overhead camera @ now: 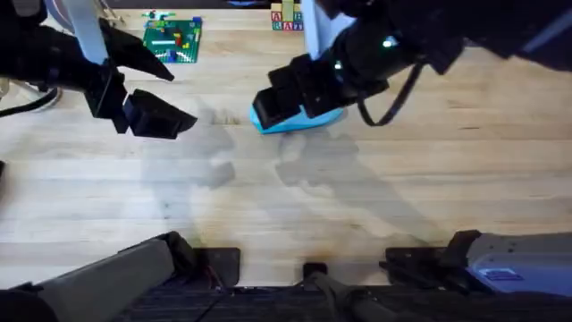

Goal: Unzip the bag, pick up the pens from the table one at a time and place them inside, then zip the bag closed.

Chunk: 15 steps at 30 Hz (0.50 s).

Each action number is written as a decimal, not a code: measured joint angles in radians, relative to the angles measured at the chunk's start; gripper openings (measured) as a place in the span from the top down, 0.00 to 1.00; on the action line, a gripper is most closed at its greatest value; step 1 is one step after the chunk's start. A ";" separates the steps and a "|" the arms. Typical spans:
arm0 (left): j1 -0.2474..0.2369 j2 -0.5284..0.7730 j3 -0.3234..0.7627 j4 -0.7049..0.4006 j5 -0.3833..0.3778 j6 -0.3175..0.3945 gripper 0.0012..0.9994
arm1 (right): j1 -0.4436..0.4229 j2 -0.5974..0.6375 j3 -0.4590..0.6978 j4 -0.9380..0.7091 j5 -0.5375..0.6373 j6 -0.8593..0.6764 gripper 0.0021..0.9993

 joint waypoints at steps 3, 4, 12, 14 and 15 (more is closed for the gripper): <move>0.000 0.000 0.000 0.000 0.000 0.000 0.01 | 0.025 0.042 0.045 0.000 0.018 -0.001 0.00; 0.000 0.000 0.000 0.000 0.000 0.000 0.01 | 0.030 0.056 0.060 0.000 0.021 -0.001 0.00; 0.000 0.000 0.000 0.000 0.000 0.000 0.01 | 0.036 0.132 0.149 0.003 0.038 -0.001 0.00; 0.000 0.000 0.000 0.000 0.000 0.000 0.00 | 0.036 0.137 0.160 0.011 0.040 -0.001 0.00; 0.000 0.000 0.000 0.000 0.000 0.000 0.01 | 0.036 0.138 0.164 0.018 0.042 -0.001 0.00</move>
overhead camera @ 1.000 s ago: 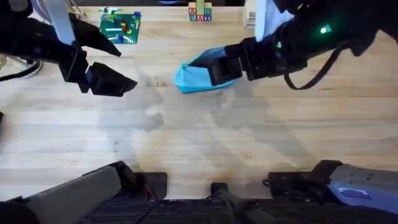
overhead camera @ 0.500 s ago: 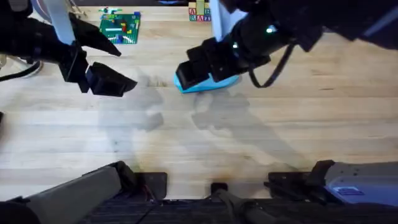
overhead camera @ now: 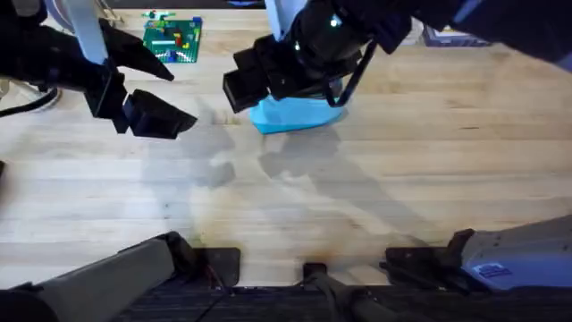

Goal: Unzip the bag, pick up the pens from the table one at a time and place them inside, then zip the bag closed.

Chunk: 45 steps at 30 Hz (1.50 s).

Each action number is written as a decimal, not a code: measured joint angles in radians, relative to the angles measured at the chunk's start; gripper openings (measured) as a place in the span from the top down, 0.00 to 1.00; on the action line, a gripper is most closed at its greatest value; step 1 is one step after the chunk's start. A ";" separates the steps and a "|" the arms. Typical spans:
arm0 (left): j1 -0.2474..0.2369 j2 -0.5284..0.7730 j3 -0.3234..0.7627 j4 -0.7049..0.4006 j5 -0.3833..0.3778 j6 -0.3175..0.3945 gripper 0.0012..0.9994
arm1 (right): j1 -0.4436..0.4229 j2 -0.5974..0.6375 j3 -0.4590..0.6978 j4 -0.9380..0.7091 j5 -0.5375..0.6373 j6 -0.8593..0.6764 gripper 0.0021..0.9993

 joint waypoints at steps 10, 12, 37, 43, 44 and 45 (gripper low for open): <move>0.000 0.000 0.000 0.000 0.000 0.000 0.01 | 0.002 0.000 0.005 0.092 0.051 -0.021 0.01; 0.000 0.000 0.000 0.000 0.000 0.000 0.01 | 0.005 0.000 0.005 0.095 0.073 -0.022 0.02; 0.000 0.000 0.000 0.000 0.000 0.000 0.01 | 0.061 0.117 0.008 0.125 0.212 0.140 0.02; 0.000 0.000 0.000 -0.006 0.000 0.001 0.01 | 0.061 0.138 0.008 0.157 0.214 0.141 0.02; 0.000 0.000 0.000 -0.006 0.000 0.004 0.01 | 0.062 0.139 0.008 0.159 0.215 0.141 0.02; 0.000 0.000 0.000 -0.007 0.000 0.009 0.01 | 0.062 0.141 0.008 0.161 0.217 0.141 0.02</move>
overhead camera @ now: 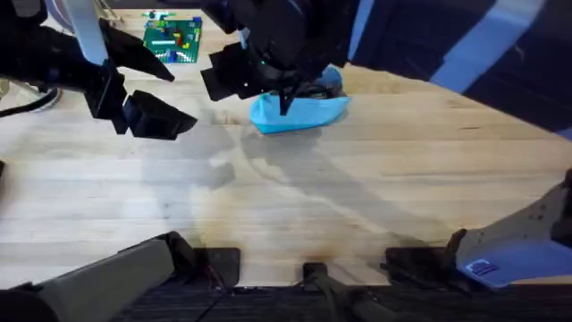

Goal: Unzip the bag, pick up the pens from the table one at a time and place them inside, then zip the bag closed.

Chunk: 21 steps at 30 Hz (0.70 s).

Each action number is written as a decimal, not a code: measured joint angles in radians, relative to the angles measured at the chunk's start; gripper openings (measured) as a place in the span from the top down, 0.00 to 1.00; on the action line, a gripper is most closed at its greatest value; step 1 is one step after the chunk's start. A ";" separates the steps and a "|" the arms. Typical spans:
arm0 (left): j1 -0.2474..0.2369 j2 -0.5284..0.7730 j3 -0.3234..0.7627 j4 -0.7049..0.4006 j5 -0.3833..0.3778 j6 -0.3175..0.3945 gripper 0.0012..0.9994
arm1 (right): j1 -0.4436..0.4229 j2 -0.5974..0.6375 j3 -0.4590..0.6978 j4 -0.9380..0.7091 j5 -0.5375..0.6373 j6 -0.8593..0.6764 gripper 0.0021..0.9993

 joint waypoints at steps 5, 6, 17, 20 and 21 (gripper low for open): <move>0.054 0.000 0.000 -0.005 0.000 0.045 0.01 | 0.002 0.048 0.000 0.021 0.011 0.009 0.02; 0.064 0.000 0.000 -0.011 0.001 0.053 0.01 | 0.002 0.052 0.000 0.027 0.011 0.011 0.02; 0.145 0.000 0.000 -0.054 0.034 0.160 0.01 | 0.002 0.075 0.000 0.058 0.015 0.018 0.03; 0.148 0.000 0.000 -0.055 0.034 0.167 0.01 | 0.002 0.097 0.000 0.062 0.015 0.018 0.03; 0.148 0.000 0.000 -0.056 0.035 0.169 0.01 | 0.002 0.105 0.000 0.063 0.015 0.018 0.03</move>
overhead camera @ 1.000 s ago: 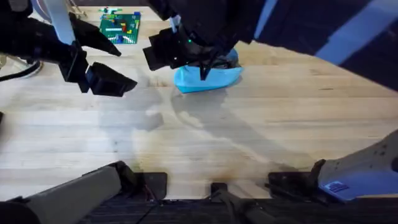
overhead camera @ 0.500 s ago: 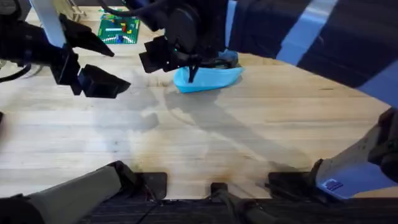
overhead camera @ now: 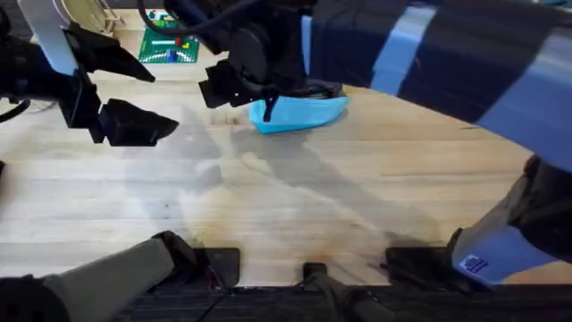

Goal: Unzip the bag, pick up the pens from the table one at a time and place them inside, then zip the bag closed.

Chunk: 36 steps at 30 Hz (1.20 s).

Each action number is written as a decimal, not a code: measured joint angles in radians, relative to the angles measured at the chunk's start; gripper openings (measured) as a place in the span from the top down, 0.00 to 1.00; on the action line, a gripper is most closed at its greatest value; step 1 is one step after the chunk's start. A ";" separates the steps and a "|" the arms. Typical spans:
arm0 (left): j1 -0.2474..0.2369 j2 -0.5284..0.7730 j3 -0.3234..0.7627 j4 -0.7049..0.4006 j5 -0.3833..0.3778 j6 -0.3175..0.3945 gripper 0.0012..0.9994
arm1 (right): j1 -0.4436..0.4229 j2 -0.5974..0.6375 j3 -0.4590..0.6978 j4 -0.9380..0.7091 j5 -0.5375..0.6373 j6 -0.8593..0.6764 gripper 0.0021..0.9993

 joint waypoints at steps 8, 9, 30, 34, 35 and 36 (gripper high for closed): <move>0.000 0.000 0.000 -0.006 0.011 0.006 0.01 | 0.000 0.027 0.000 0.006 0.018 0.000 0.04; 0.000 0.000 0.000 -0.006 0.012 0.006 0.01 | 0.000 0.028 0.000 0.007 0.022 0.000 0.04; 0.000 0.000 0.000 -0.006 0.015 0.006 0.01 | 0.000 0.092 0.000 0.032 0.075 0.000 0.07; 0.000 0.000 0.000 -0.006 0.014 0.006 0.01 | 0.000 0.092 0.000 0.048 0.078 0.000 0.08; 0.000 0.000 0.000 -0.006 0.015 0.006 0.01 | 0.000 0.092 0.000 0.050 0.079 0.000 0.08; 0.000 0.000 0.000 -0.006 0.015 0.006 0.01 | 0.000 0.092 0.000 0.050 0.079 0.000 0.09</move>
